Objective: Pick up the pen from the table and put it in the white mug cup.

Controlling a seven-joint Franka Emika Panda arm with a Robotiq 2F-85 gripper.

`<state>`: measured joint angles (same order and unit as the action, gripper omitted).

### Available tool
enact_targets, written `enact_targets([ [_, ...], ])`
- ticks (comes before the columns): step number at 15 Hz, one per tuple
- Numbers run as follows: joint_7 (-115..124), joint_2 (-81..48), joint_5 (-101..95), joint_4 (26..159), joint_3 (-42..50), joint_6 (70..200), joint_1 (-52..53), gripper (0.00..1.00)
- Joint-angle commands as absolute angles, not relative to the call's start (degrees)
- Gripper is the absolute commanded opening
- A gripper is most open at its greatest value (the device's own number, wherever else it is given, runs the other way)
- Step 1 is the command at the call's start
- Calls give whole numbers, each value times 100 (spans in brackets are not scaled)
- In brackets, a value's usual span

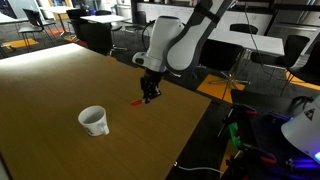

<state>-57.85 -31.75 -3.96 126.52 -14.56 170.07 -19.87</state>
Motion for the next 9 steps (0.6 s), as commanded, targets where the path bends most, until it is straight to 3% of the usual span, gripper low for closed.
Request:
enact_targets([
  [1, -6316, -2876, -182, 13009, -2244, 17237, -2824, 5],
  [4, -6819, -2894, 39, 13018, -2887, 17162, -3479, 5],
  [9, -7117, -2650, 138, 13038, -3136, 16835, -3865, 5],
])
